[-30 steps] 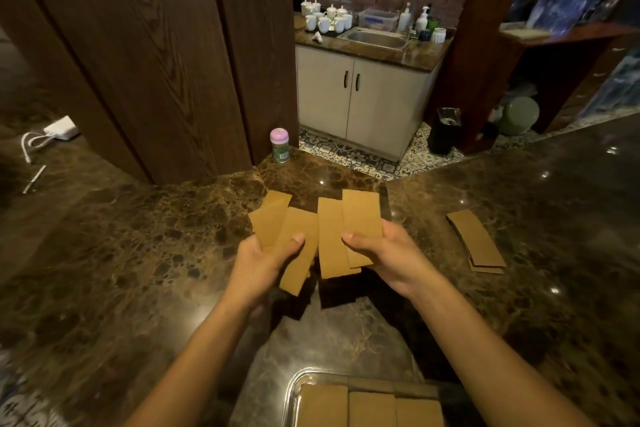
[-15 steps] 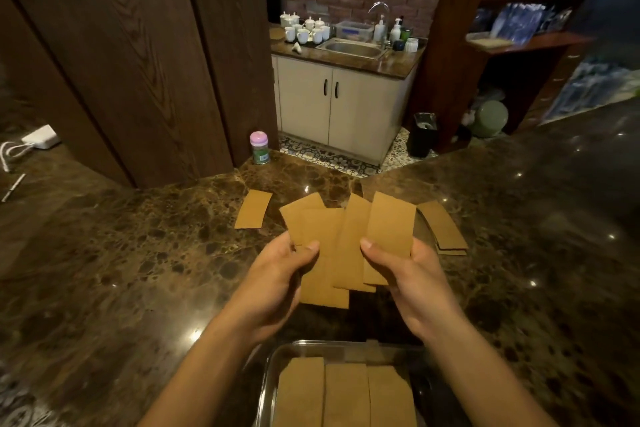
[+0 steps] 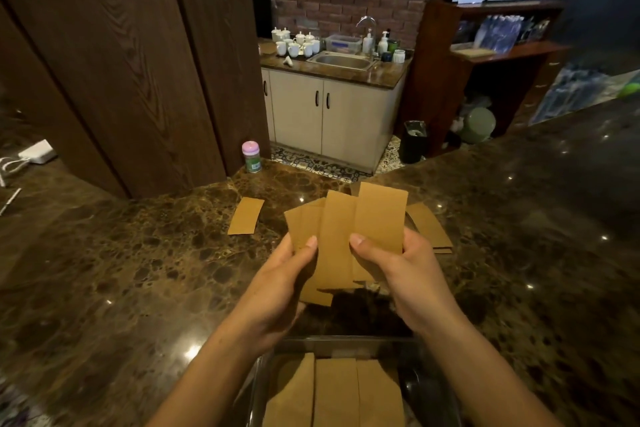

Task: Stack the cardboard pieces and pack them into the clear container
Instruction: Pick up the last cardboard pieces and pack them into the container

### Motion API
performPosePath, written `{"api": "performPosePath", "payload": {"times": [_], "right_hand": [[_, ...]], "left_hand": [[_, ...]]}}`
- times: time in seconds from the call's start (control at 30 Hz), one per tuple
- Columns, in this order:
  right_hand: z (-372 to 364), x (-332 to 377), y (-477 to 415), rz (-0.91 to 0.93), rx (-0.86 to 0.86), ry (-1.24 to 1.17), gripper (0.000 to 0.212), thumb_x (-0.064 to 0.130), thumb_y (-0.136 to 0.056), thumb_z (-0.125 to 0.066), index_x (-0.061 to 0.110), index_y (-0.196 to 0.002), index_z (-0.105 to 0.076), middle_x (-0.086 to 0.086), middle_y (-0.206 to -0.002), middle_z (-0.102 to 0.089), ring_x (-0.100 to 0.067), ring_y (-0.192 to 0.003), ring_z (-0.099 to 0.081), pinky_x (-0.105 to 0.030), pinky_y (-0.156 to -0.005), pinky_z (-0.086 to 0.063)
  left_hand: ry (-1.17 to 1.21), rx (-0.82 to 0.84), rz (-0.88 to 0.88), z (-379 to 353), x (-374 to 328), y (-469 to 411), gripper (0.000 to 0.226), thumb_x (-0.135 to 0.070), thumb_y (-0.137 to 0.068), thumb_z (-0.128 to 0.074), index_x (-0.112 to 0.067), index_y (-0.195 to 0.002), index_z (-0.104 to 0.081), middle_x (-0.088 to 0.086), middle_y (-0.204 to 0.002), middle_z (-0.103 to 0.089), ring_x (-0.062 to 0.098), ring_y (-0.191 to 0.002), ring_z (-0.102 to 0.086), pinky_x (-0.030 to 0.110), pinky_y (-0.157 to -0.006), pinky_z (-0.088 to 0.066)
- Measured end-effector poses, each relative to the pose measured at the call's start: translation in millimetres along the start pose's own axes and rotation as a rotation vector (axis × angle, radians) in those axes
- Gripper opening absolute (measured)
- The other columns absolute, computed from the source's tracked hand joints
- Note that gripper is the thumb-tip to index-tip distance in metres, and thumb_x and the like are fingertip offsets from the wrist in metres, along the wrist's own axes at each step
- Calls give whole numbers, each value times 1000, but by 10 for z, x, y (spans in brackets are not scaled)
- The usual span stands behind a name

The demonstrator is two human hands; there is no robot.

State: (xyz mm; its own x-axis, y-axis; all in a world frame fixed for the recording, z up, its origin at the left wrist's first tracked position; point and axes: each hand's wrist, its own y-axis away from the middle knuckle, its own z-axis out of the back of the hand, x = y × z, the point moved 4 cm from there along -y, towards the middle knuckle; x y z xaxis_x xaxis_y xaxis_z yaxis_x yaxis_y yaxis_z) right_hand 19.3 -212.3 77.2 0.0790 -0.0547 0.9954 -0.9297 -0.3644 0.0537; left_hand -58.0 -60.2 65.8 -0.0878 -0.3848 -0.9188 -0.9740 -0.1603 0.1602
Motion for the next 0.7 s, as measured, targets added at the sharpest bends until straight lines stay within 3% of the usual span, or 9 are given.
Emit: {"api": "performPosePath", "payload": {"times": [0.13, 0.27, 0.37, 0.47, 0.57, 0.63, 0.7], "right_hand": [[131, 108, 56, 146, -148, 155, 26, 24, -91, -78, 40, -106, -65, 16, -99, -77, 4, -96, -71, -17, -72, -59], [-1, 178, 227, 329, -190, 426, 19, 32, -93, -74, 44, -98, -61, 20, -95, -71, 9, -91, -68, -15, -70, -58], [-136, 132, 324, 401, -185, 467, 12, 33, -94, -73, 36, -104, -66, 19, -91, -72, 5, -87, -70, -15, -69, -58], [-213, 46, 340, 348, -136, 436, 22, 37, -95, -71, 25, -114, -69, 14, -97, -74, 1, -91, -71, -18, -73, -59], [-285, -16, 322, 252, 0, 348, 19, 33, -101, -65, 26, -119, -66, 10, -103, -76, -1, -97, -72, -23, -79, -61], [-309, -56, 296, 102, 90, 175, 20, 26, -106, -57, 27, -125, -62, 4, -109, -79, -8, -101, -75, -30, -84, -63], [-309, -47, 297, -83, 146, -58, 23, 20, -109, -50, 23, -130, -58, -2, -108, -80, -17, -97, -78, -32, -80, -63]], "left_hand": [[-13, -89, -59, 15, -40, 21, 43, -28, -103, -52, -47, -141, -46, 0, -122, -75, 20, -106, -73, 37, -82, -59], [-112, -69, -112, -129, -40, 27, 54, -39, -103, -52, -70, -142, -32, -15, -134, -63, 12, -118, -67, 41, -98, -57], [-102, -91, -109, -190, -25, 8, 55, -51, -97, -52, -70, -142, -29, -12, -132, -66, 9, -112, -70, 29, -84, -60], [-39, -98, -69, -192, 4, -10, 50, -55, -95, -49, -65, -142, -36, -11, -124, -74, 11, -109, -72, 29, -82, -60], [86, -146, 4, -149, 31, 19, 45, -57, -100, -41, -38, -136, -60, -1, -112, -79, 17, -105, -75, 35, -84, -59], [178, -185, 54, -85, 54, 48, 53, -62, -97, -41, -26, -121, -71, 13, -112, -78, 28, -102, -75, 44, -90, -58], [201, -192, 47, -17, 63, 78, 52, -61, -96, -45, -25, -123, -70, 15, -112, -77, 27, -91, -76, 43, -82, -60]]}}
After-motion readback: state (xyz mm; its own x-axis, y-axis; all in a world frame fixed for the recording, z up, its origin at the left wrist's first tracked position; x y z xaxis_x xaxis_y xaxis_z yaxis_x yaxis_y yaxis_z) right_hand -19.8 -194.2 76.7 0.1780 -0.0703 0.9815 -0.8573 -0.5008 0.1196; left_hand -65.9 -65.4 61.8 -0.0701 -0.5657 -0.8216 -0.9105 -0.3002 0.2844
